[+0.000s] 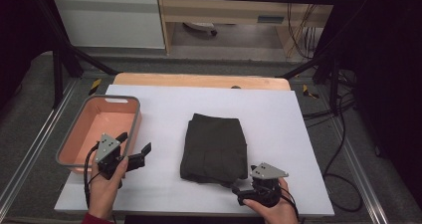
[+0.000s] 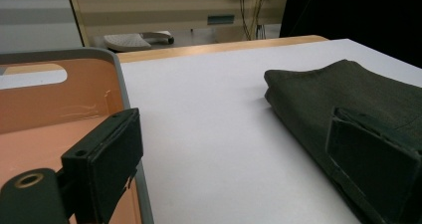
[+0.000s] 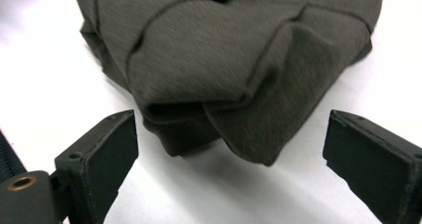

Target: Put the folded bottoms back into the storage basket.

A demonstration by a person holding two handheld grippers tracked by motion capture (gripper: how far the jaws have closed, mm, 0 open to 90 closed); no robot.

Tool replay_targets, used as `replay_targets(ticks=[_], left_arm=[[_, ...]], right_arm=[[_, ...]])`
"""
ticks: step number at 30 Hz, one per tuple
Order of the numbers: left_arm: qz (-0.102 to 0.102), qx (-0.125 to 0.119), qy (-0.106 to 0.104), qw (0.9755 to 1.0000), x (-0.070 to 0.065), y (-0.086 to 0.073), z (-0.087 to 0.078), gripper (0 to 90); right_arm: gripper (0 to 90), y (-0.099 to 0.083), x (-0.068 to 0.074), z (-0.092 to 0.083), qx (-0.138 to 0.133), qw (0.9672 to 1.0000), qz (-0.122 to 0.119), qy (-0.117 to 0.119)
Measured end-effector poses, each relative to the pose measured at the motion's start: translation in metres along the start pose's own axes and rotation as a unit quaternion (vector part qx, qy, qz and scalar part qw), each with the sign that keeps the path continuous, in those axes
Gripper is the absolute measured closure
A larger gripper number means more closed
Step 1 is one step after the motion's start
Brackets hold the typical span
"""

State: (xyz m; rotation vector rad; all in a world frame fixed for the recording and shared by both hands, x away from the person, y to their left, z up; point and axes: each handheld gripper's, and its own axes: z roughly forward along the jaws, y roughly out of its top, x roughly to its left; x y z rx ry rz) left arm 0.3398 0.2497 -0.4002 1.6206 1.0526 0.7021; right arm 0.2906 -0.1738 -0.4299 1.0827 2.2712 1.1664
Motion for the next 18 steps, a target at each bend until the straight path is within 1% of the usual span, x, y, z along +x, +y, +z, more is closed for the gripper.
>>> replay_targets(ticks=[5, 8, 12, 18], left_arm=[[0.001, 0.000, 0.000, 1.0000, 0.000, 0.000, 0.000, 8.0], [0.001, 0.000, 0.000, 1.0000, 0.000, 0.000, 0.000, 8.0], [0.002, 0.002, -0.001, 1.0000, 0.000, 0.000, 0.001, 8.0], [0.003, 0.003, -0.002, 1.0000, -0.001, 0.000, 0.001, 8.0]], right_arm=[[10.4, 0.004, 0.004, -0.003, -0.020, 0.9997, -0.015, 0.008], [11.6, 0.006, 0.006, -0.003, -0.027, 0.9993, -0.022, 0.012], [13.1, 0.006, 0.009, 0.000, -0.018, 0.9991, -0.032, 0.020], [16.4, 0.006, 0.014, 0.012, 0.005, 0.9988, -0.043, 0.021]])
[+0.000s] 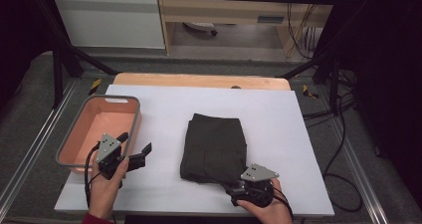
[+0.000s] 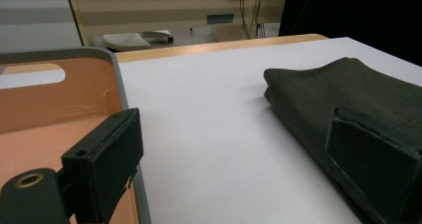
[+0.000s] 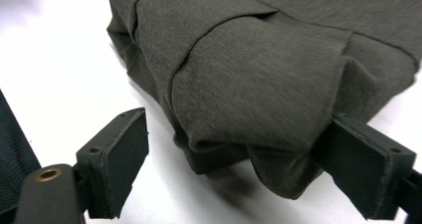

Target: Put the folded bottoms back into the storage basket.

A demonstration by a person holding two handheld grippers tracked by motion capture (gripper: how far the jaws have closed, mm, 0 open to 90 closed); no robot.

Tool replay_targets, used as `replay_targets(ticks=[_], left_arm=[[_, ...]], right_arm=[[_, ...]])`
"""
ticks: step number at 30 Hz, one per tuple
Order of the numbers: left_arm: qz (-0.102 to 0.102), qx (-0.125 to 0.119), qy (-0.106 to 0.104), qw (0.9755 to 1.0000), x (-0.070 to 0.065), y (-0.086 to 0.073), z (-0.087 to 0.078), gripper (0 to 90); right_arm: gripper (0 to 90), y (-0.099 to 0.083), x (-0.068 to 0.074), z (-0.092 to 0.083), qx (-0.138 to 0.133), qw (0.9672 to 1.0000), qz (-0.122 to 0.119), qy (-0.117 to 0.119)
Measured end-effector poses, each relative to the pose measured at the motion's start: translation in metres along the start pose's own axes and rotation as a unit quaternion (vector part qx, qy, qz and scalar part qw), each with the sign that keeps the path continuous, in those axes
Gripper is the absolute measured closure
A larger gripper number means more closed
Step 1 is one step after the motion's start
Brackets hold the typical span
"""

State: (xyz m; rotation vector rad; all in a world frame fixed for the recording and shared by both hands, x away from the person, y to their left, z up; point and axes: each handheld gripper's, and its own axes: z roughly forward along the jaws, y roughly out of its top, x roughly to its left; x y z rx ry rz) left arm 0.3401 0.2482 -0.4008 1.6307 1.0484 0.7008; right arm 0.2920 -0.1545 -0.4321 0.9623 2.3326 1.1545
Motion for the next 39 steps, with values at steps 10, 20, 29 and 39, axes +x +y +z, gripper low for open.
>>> replay_targets(ticks=[10, 20, 29, 39], left_arm=[[0.003, 0.002, -0.001, 1.0000, -0.001, 0.000, 0.001, 8.1], [0.005, 0.001, -0.002, 1.0000, -0.002, 0.000, 0.001, 8.1], [0.009, 0.000, -0.005, 1.0000, -0.002, 0.001, 0.001, 8.2], [0.016, -0.003, -0.018, 0.9997, -0.011, 0.001, -0.002, 8.1]], right_arm=[[18.0, -0.002, 0.007, 0.030, 0.053, 0.9983, -0.021, -0.009], [48.4, -0.005, 0.001, 0.028, 0.044, 0.9982, -0.025, -0.034], [68.0, -0.001, -0.005, 0.024, 0.027, 0.9995, 0.000, -0.013], [68.8, -0.007, -0.003, 0.001, 0.033, 0.9994, -0.006, 0.008]])
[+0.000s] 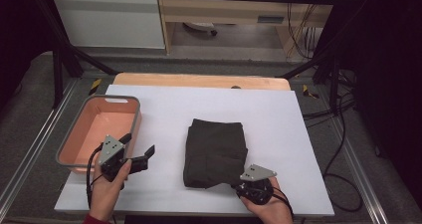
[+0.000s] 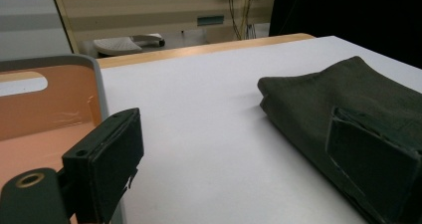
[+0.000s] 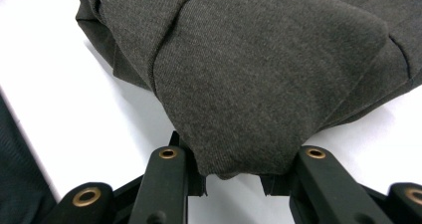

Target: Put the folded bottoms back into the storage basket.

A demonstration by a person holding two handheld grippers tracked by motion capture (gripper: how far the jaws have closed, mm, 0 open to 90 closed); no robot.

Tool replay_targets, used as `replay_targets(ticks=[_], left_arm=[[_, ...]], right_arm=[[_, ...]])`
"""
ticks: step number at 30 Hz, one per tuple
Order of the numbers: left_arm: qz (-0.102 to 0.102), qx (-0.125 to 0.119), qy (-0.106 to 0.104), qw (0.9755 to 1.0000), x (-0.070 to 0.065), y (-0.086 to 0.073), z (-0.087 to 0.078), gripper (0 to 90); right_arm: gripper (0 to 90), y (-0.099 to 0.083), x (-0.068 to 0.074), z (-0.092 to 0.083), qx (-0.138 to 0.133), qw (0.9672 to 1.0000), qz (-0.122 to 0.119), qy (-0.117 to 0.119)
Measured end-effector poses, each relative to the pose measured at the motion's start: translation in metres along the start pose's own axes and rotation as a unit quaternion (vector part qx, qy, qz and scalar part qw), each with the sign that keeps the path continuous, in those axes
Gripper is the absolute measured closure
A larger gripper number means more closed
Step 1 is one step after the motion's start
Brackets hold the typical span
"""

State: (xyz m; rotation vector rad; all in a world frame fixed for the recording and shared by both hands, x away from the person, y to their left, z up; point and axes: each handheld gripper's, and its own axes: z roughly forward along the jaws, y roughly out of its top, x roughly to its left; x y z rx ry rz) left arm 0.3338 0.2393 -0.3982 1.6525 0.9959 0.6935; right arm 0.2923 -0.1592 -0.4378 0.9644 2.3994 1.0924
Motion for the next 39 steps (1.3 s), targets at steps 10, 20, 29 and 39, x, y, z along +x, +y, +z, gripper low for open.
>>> replay_targets(ticks=[10, 20, 29, 39], left_arm=[[0.000, 0.004, -0.048, 0.9988, -0.026, 0.007, 0.021, 7.9], [-0.009, 0.026, -0.072, 0.9970, -0.039, 0.022, 0.077, 8.9], [0.004, 0.025, -0.077, 0.9967, -0.044, 0.046, 0.111, 8.9], [0.002, 0.053, -0.086, 0.9949, -0.052, 0.050, 0.142, 9.9]], right_arm=[[67.8, -0.002, -0.003, 0.001, 0.014, 0.9997, -0.010, 0.016], [67.6, -0.003, -0.003, 0.001, 0.014, 0.9998, 0.006, 0.015], [67.1, -0.004, -0.003, 0.003, 0.015, 0.9997, 0.008, 0.018], [66.0, -0.005, -0.004, 0.003, 0.019, 0.9995, 0.013, 0.023]])
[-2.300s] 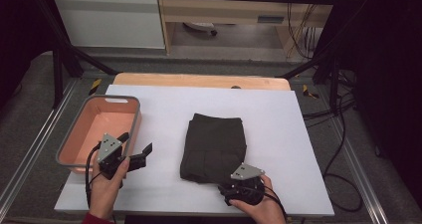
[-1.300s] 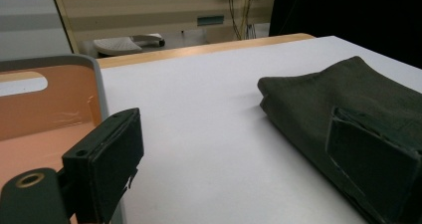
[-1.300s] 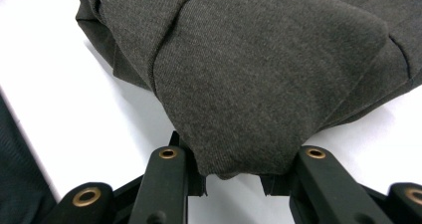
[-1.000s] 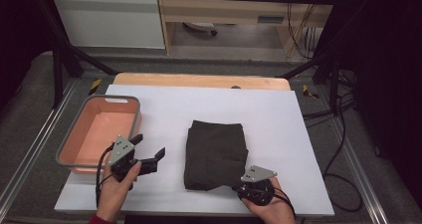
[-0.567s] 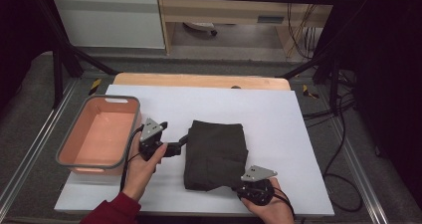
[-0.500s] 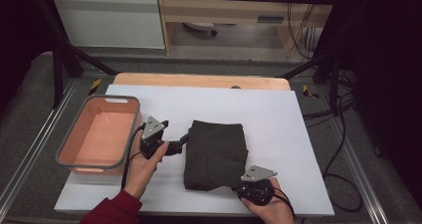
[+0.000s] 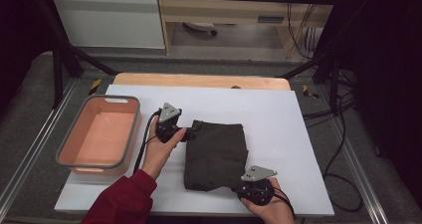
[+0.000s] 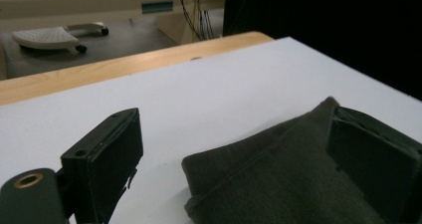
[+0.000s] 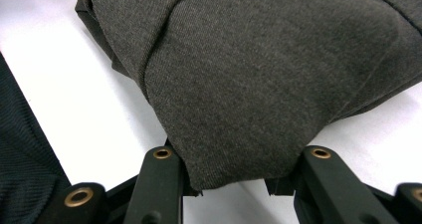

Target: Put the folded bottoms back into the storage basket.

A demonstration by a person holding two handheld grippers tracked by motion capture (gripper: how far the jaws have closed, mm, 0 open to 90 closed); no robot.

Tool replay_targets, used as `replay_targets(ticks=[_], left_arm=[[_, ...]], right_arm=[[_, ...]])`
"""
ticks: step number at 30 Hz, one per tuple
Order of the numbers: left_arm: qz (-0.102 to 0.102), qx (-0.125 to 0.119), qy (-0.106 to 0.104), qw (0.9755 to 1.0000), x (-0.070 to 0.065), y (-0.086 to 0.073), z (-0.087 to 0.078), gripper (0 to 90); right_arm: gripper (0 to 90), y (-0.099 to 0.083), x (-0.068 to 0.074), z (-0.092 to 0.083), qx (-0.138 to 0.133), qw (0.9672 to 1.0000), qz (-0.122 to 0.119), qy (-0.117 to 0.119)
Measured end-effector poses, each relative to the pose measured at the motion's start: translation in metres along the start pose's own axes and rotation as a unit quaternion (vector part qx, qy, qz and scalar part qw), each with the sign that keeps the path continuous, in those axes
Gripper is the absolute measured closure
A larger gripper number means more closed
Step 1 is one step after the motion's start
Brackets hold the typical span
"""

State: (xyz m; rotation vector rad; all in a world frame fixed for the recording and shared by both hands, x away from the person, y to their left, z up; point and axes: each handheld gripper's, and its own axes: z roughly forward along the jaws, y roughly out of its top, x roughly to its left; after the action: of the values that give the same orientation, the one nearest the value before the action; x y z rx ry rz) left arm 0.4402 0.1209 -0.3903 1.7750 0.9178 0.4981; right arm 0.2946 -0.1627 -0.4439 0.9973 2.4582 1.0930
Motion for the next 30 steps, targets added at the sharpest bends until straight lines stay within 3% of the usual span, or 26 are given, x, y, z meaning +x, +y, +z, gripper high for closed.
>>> replay_targets(ticks=[10, 15, 17, 20, 22, 25, 26, 30], left_arm=[[-0.029, 0.053, 0.013, 0.9981, 0.011, -0.015, 0.024, 12.2], [-0.017, 0.081, 0.027, 0.9962, 0.012, -0.032, 0.034, 17.9], [-0.026, 0.094, 0.020, 0.9950, 0.012, -0.041, 0.037, 17.2], [-0.066, 0.104, -0.001, 0.9924, 0.014, -0.051, 0.043, 16.2], [-0.080, 0.109, -0.013, 0.9908, 0.015, -0.055, 0.045, 17.2], [-0.094, 0.111, -0.042, 0.9884, 0.016, -0.056, 0.047, 26.0], [-0.102, 0.113, -0.054, 0.9869, 0.016, -0.056, 0.048, 34.0], [-0.125, 0.117, -0.069, 0.9827, 0.016, -0.056, 0.048, 41.7]], right_arm=[[65.5, -0.001, 0.000, 0.001, -0.001, 1.0000, -0.001, 0.002], [64.9, -0.001, -0.001, 0.001, 0.001, 1.0000, -0.004, 0.003], [64.7, -0.002, -0.001, 0.002, 0.001, 1.0000, -0.003, 0.003], [64.5, -0.002, 0.000, 0.002, 0.000, 1.0000, -0.003, 0.003], [64.3, -0.002, 0.000, 0.002, 0.001, 1.0000, -0.004, 0.004], [64.1, -0.002, 0.000, 0.002, 0.001, 1.0000, -0.003, 0.004], [64.1, -0.002, 0.000, 0.002, 0.003, 1.0000, -0.003, 0.004], [64.6, -0.001, 0.000, 0.002, 0.003, 1.0000, -0.003, 0.003]])
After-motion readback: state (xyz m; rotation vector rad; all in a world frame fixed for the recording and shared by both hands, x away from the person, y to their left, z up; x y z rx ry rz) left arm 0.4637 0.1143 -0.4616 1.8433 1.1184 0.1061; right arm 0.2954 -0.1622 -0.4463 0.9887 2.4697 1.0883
